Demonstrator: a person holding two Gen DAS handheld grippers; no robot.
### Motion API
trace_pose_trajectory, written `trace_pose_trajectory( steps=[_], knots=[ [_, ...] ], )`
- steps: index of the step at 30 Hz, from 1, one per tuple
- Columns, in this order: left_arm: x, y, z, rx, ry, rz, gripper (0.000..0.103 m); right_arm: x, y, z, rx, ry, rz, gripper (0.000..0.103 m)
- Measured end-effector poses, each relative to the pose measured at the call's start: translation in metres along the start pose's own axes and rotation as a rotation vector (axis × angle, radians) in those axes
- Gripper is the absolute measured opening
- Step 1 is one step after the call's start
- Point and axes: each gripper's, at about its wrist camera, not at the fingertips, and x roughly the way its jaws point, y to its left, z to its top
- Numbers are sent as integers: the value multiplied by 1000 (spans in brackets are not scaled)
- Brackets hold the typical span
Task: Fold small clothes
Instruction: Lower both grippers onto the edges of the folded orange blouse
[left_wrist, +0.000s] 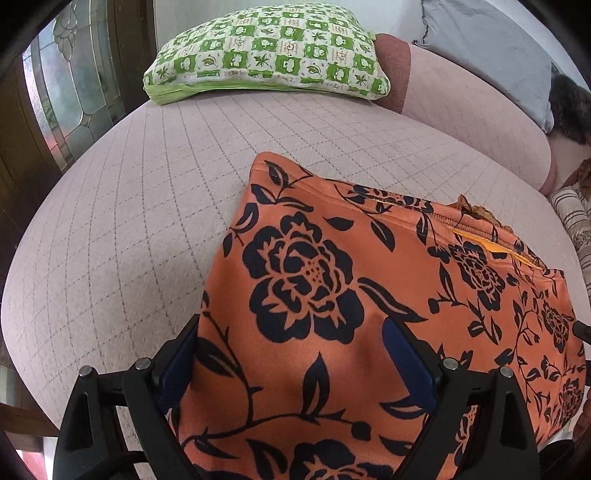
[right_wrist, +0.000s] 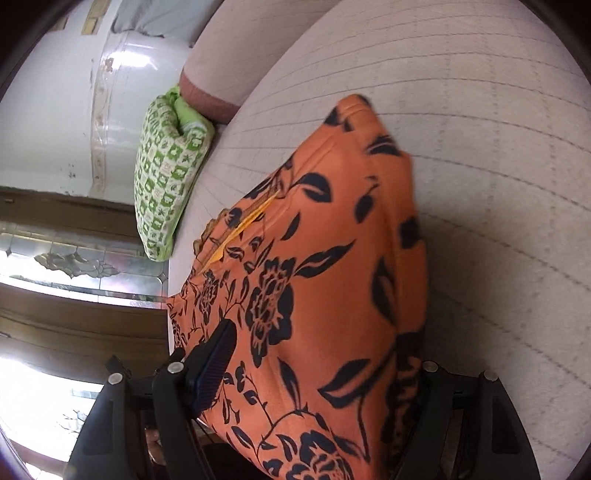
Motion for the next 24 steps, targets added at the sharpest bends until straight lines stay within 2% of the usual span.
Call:
trace_pose_trajectory(
  steps=[7,24],
  knots=[
    [12,-3,5,13,3,9,94,5,5,0,-22,-6,-58,54],
    [26,-1,7,23,40,12,94,6,-5,2,-9,1,-49,53]
  ],
)
